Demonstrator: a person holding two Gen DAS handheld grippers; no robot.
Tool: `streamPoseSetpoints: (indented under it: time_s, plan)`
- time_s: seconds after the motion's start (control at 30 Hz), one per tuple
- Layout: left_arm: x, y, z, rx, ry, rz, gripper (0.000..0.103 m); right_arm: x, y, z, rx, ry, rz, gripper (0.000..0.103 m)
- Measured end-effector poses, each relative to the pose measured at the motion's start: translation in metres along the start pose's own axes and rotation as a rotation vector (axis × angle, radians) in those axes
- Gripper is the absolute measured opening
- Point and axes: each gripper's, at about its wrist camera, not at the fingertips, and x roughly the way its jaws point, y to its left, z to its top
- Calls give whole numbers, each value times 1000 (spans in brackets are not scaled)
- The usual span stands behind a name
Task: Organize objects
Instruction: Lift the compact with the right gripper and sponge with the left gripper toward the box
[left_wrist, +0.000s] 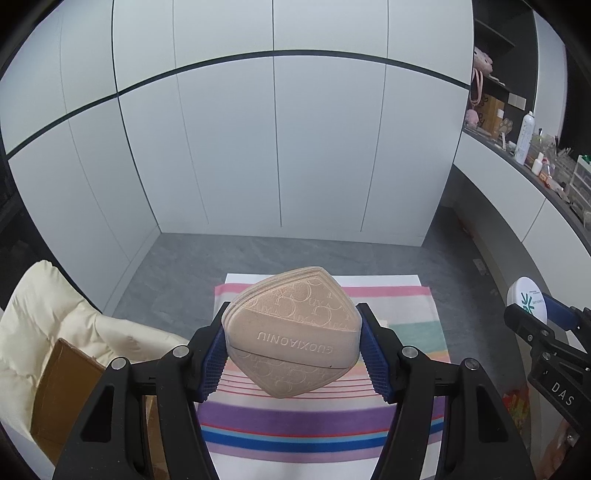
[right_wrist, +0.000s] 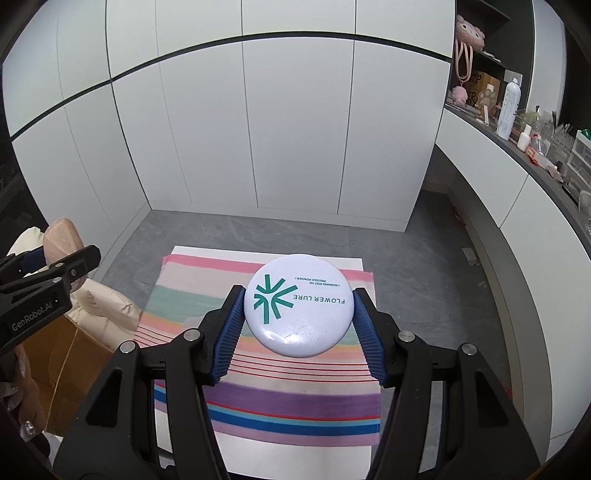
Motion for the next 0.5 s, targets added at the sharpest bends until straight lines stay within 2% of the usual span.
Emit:
streamPoseSetpoints:
  time_s: [0.17, 0.5]
  plan:
    - [-6, -3, -4, 5, 14, 2, 65, -3, 0, -2, -8, 5, -8, 60]
    - [-42, -6, -28, 49, -50, 18, 65, -24, 7, -25, -30, -3, 18, 60]
